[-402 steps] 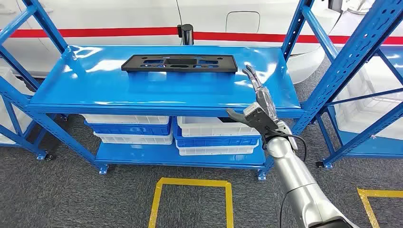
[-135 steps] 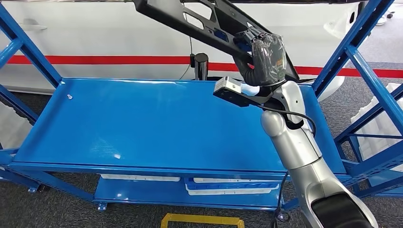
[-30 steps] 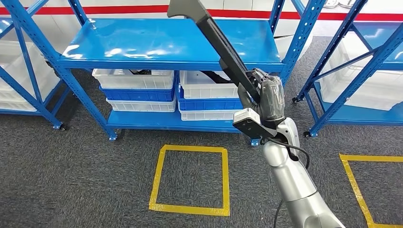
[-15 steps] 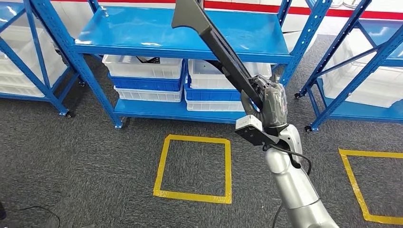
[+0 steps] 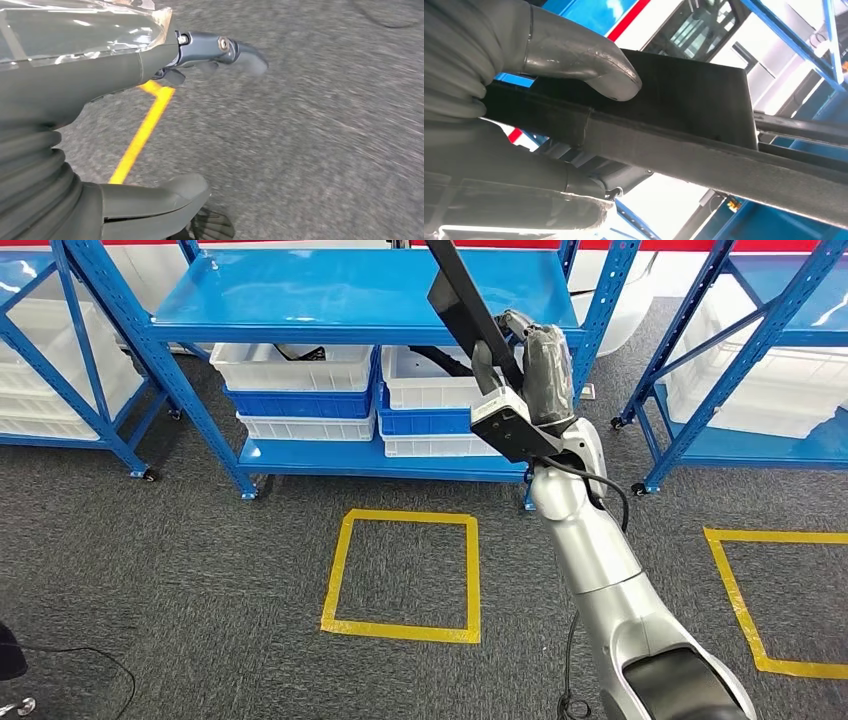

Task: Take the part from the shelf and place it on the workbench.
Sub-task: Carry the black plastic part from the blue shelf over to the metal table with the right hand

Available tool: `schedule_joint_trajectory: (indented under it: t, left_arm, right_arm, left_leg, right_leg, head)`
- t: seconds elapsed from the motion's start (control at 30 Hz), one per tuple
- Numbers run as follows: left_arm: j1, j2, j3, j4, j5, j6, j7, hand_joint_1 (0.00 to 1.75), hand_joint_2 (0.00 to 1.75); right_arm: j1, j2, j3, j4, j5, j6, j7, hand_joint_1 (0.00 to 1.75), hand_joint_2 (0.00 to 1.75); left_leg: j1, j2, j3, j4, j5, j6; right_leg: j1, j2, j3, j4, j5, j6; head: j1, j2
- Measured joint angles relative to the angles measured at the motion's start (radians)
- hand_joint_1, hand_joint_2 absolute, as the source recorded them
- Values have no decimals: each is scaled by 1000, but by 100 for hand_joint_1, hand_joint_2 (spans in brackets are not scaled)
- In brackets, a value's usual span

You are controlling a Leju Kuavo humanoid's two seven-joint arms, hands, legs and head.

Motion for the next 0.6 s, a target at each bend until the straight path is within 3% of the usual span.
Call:
schedule_joint_trajectory:
  t: [0.07,0.1,0.13,0.2,0.27,0.3,0.33,0.4,0.43,0.5,0.57,0.6]
  left_arm:
    - [6,2,9,0,6,0,-4,0,175]
    - [8,3,14,0,8,0,-6,0,175]
    - [10,4,18,0,10,0,-8,0,175]
    - [12,6,23,0,11,0,-9,0,175]
    - [12,8,26,0,12,0,-11,0,175]
    - [12,8,28,0,12,0,-12,0,175]
    - [13,9,29,0,12,0,-14,0,175]
    - [14,9,32,0,13,0,-16,0,175]
    - [14,8,34,0,14,0,-17,0,175]
    - [14,8,37,0,15,0,-18,0,175]
    - [15,8,40,0,13,0,-18,0,175]
    - [15,8,40,0,11,0,-19,0,175]
  right_arm:
    - [-19,13,9,25,-10,0,-7,175,175]
    - [-26,18,13,38,-14,0,-10,175,175]
    - [-32,22,16,49,-17,-1,-12,175,175]
    - [-41,28,20,65,-21,-1,-15,175,175]
    - [-51,34,22,75,-24,-3,-19,175,175]
    - [-57,36,23,81,-26,-5,-22,175,175]
    - [-62,39,24,86,-28,-8,-24,175,175]
    - [-66,43,27,97,-28,-12,-28,175,175]
    - [-66,44,29,102,-28,-14,-28,175,175]
    - [-66,45,32,114,-28,-19,-29,175,175]
    - [-66,45,35,126,-28,-25,-30,175,175]
    - [-65,45,36,132,-28,-28,-30,175,175]
  left_leg:
    - [2,-1,-28,132,-82,-7]
    - [3,-1,-30,178,-91,-10]
    - [5,-1,-18,194,-78,-11]
    - [8,-1,55,125,-29,-9]
    - [7,-3,152,-7,-21,-2]
    - [4,-5,181,-55,-28,3]
    - [-1,-6,193,-82,-34,8]
    - [-5,-3,183,-97,-21,22]
    - [-5,-1,175,-102,-9,31]
    - [-3,4,150,-110,19,48]
    - [-4,4,118,-109,46,54]
    - [-4,4,101,-109,60,53]
  right_leg:
    - [4,-1,-25,1,20,-12]
    - [6,-1,-38,3,30,-12]
    - [6,-1,-50,4,39,-10]
    - [7,-1,-73,9,55,-5]
    - [9,-1,-89,13,69,6]
    - [10,-2,-94,14,77,13]
    - [9,-3,-100,12,86,21]
    - [8,-4,-111,11,99,36]
    - [8,-3,-121,23,86,36]
    - [10,-1,-150,98,11,23]
    - [10,1,-177,224,-71,15]
    - [10,1,-179,274,-85,20]
  head:
    - [-1,0]
    - [0,0]
    - [0,0]
    - [0,0]
    - [0,0]
    - [1,0]
    - [1,0]
    - [1,0]
    - [1,0]
    - [4,0]
    - [6,0]
    - [6,0]
